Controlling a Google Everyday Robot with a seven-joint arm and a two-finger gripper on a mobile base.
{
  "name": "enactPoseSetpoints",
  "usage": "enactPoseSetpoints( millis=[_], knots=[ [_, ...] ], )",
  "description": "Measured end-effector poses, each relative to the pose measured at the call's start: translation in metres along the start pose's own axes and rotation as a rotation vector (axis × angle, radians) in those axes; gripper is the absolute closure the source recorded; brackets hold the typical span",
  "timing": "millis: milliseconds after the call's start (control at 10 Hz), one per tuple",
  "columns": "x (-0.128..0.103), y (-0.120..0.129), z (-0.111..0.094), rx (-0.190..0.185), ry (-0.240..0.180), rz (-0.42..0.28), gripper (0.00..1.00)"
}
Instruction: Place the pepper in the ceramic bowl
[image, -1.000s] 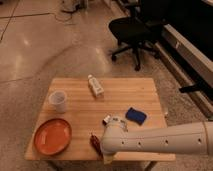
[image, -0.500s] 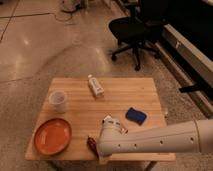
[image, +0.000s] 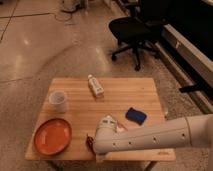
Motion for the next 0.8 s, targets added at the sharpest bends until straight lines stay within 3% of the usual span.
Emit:
enactPoseSetpoints(
  millis=[800],
  knots=[
    [-0.009,-0.029,0.004,0.01,0.065,-0.034,0.35]
  ],
)
